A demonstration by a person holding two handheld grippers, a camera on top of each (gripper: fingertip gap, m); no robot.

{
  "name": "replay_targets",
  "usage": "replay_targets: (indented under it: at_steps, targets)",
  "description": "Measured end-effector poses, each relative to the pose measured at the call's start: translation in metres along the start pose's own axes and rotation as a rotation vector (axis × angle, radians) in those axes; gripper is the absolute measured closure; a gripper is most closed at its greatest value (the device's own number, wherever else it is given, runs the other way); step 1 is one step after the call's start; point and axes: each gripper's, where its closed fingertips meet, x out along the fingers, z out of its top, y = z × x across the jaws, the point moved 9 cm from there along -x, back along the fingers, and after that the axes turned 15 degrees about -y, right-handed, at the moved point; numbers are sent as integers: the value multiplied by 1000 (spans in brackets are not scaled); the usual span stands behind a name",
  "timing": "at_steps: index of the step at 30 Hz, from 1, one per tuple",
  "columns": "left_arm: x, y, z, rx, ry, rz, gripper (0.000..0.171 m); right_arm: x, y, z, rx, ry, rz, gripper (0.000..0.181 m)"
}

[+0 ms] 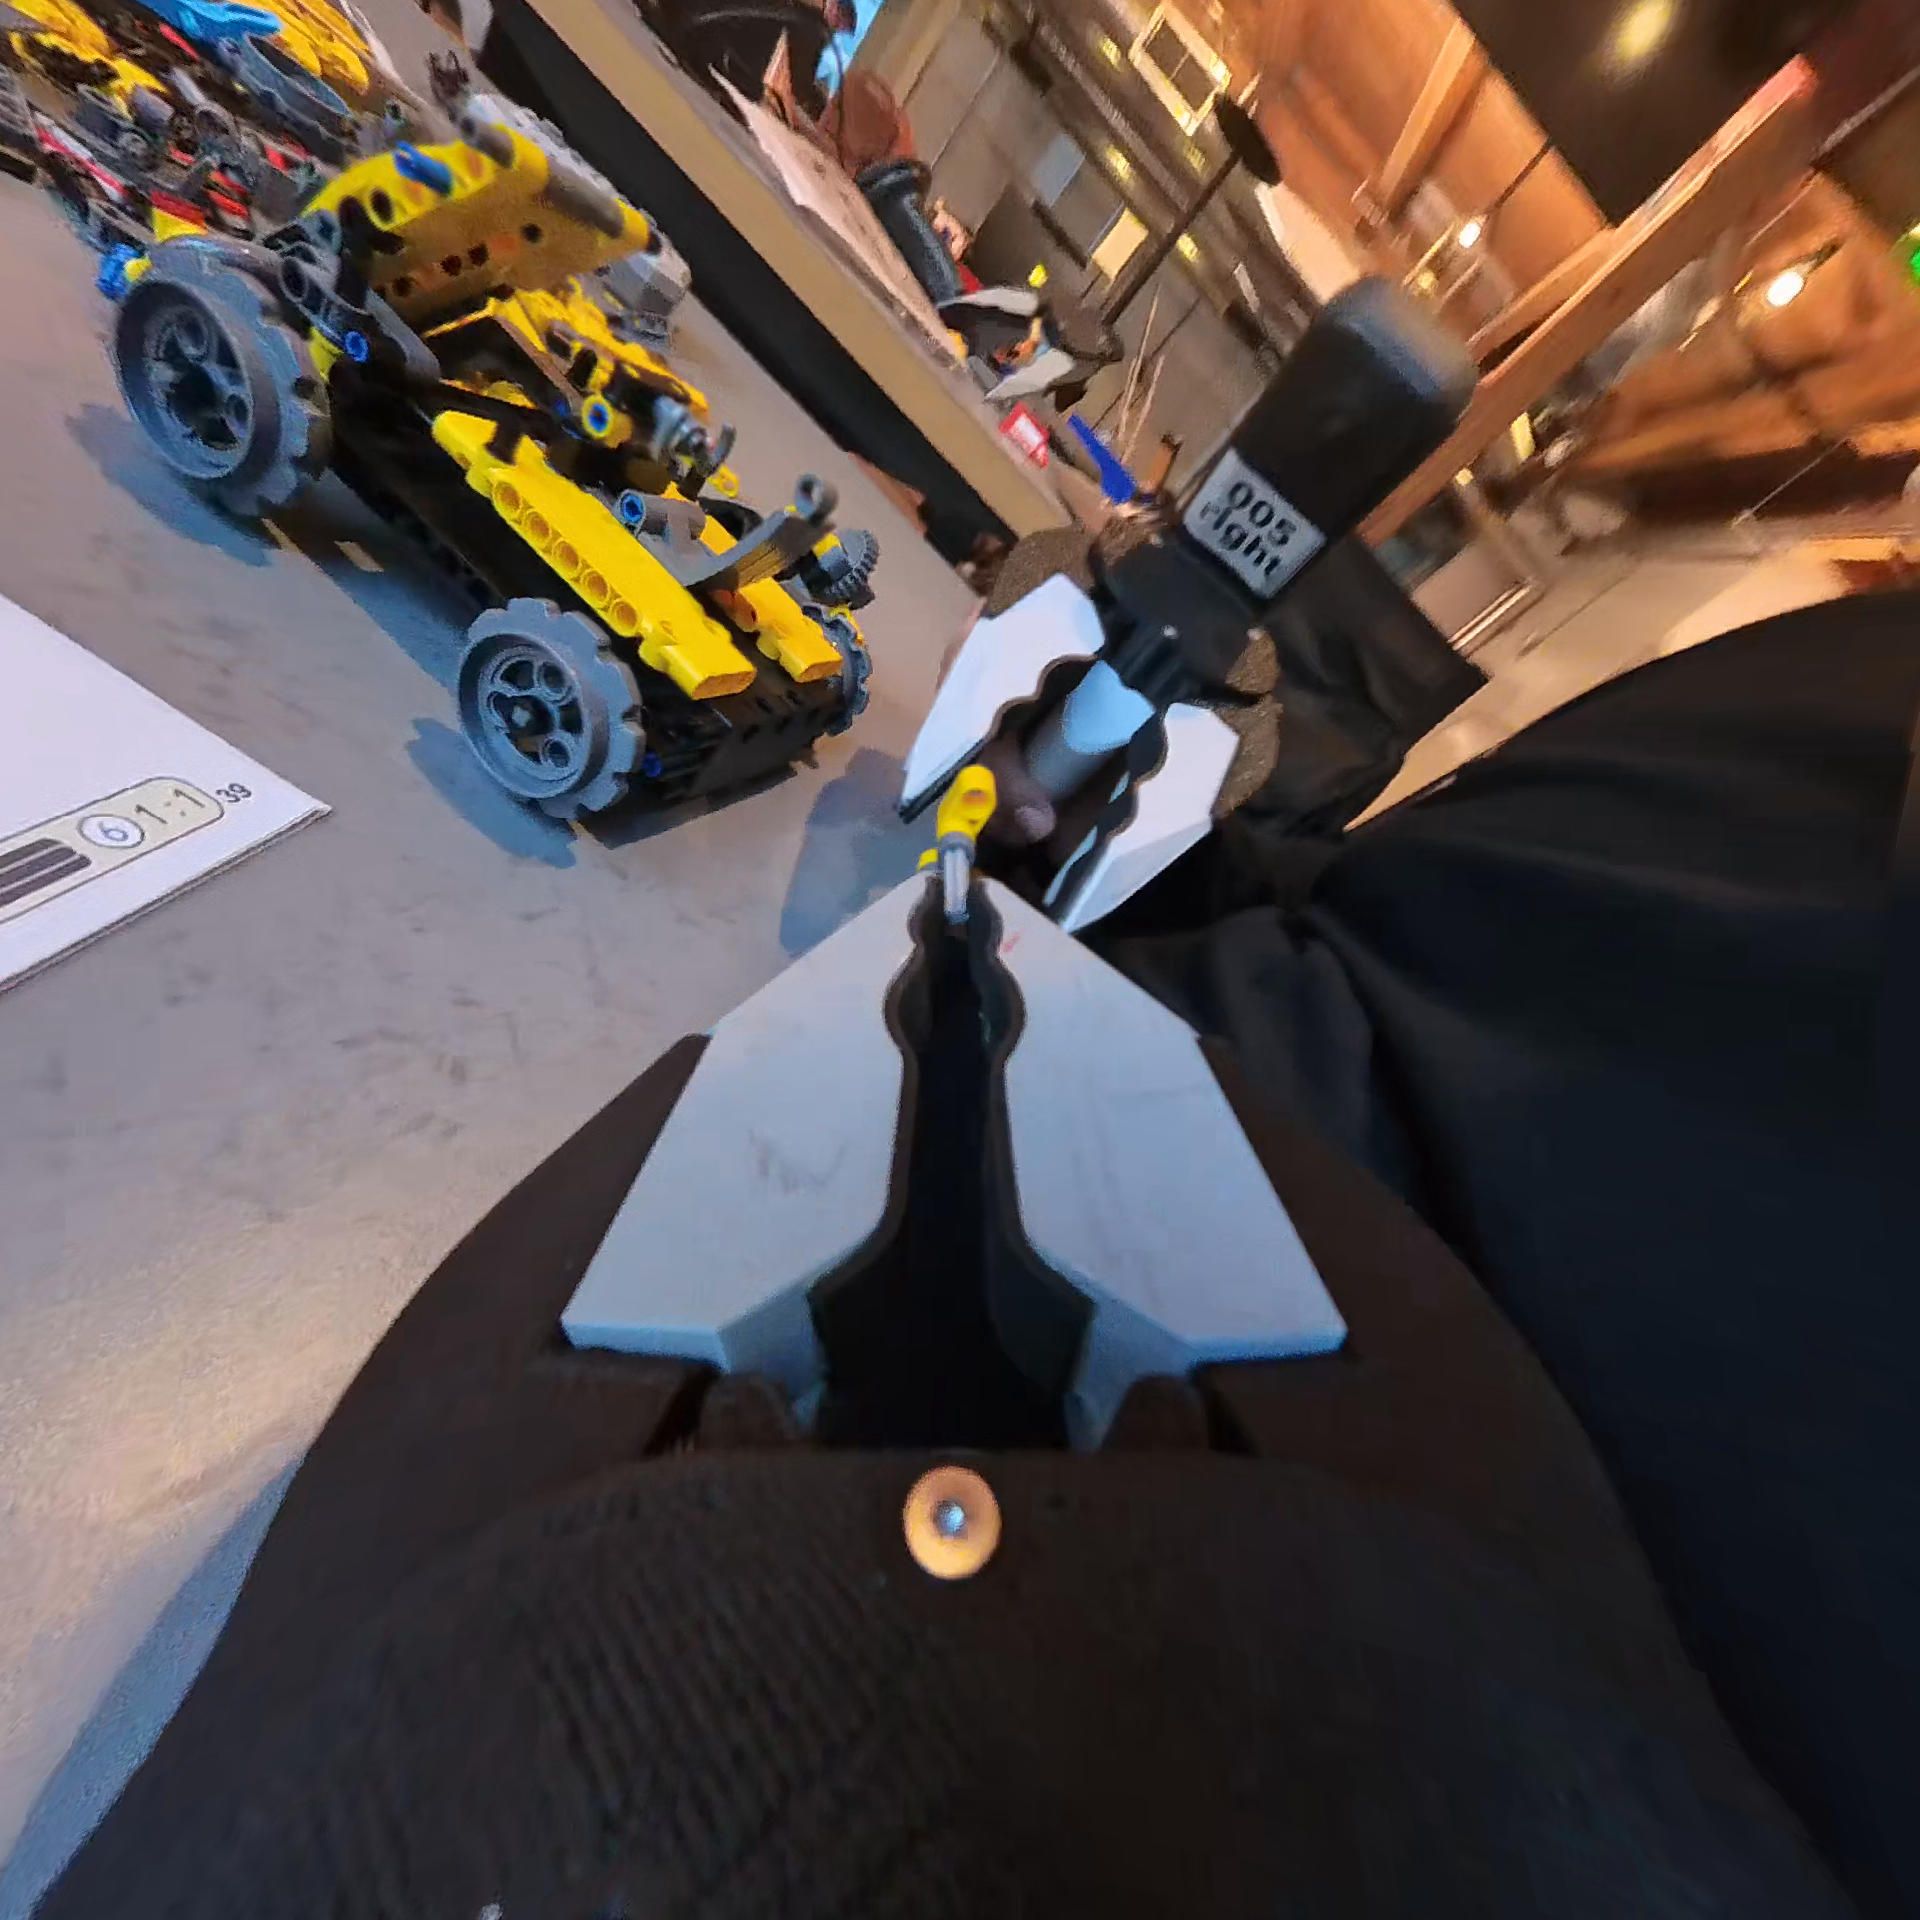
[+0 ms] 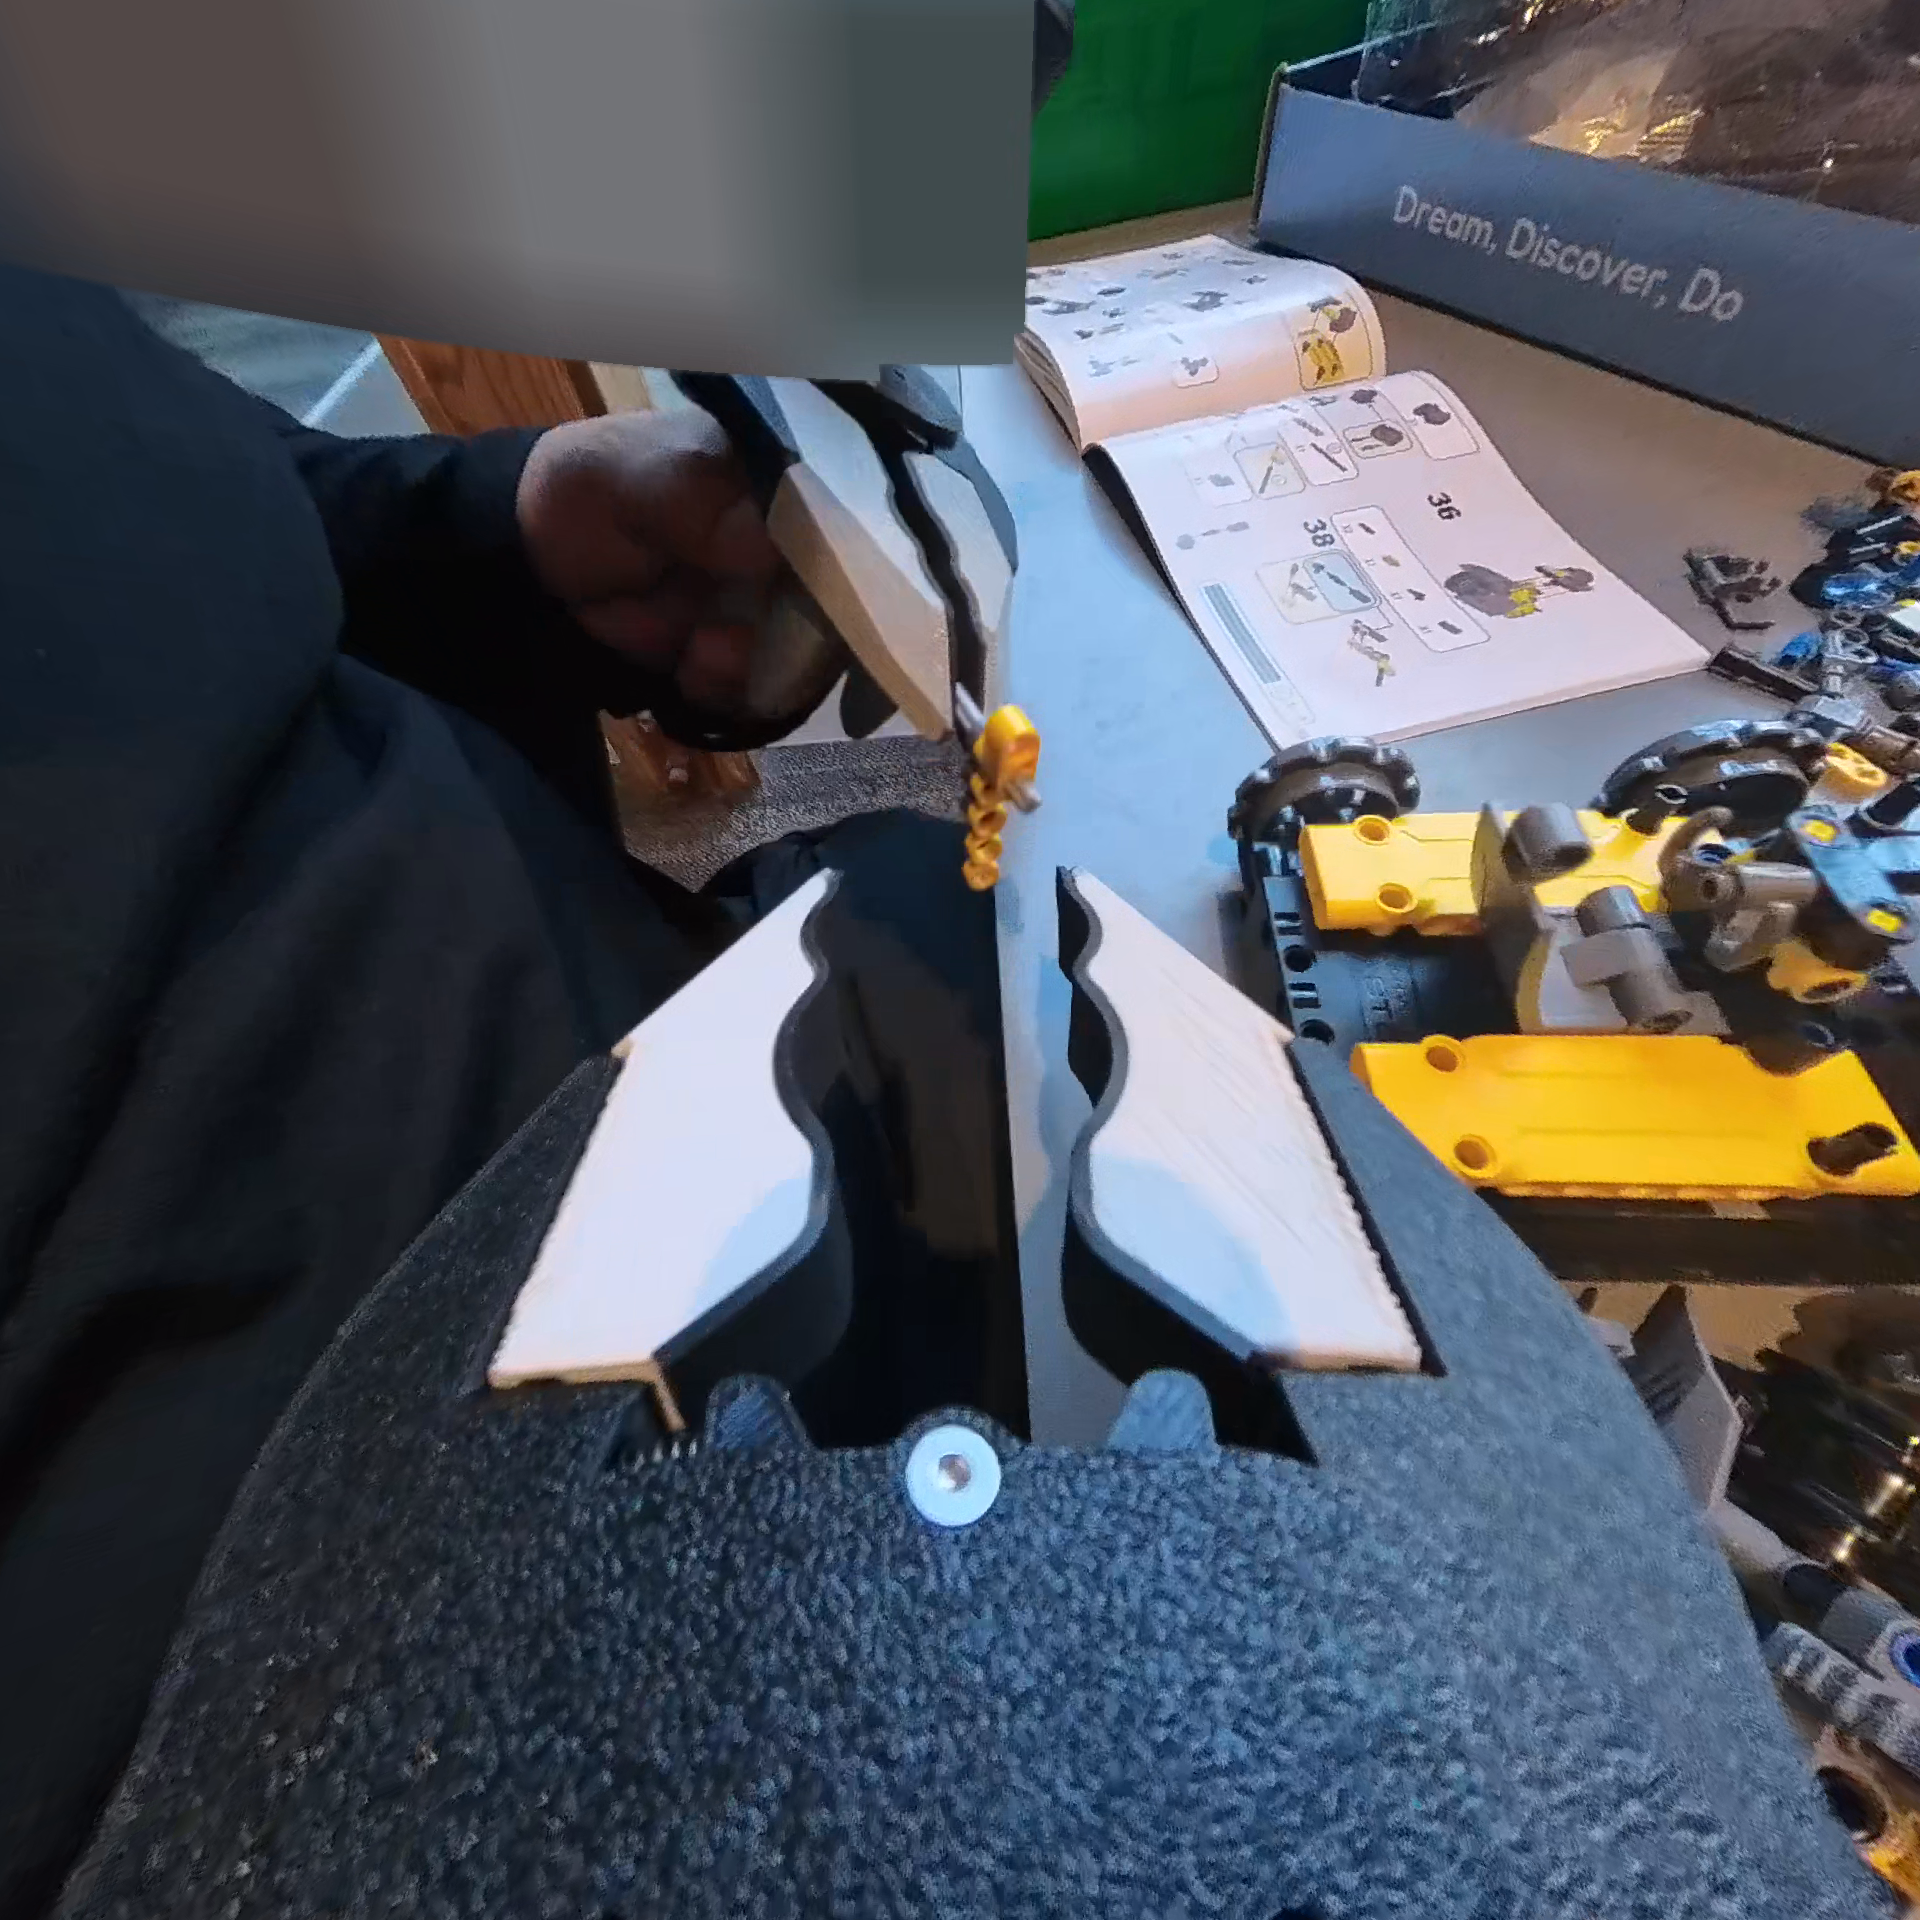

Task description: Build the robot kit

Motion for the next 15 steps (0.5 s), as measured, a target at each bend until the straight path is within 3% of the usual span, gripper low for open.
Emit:
replay_targets:
  at_steps: [12, 15]
  targets:
    - [4, 3, -7, -163, 30, -57, 170, -4, -1, 6, -18, -52, -40, 141]
    - [5, 2, -9, -176, 46, -67, 170, -3, 5, 8, -65, -32, 4, 154]
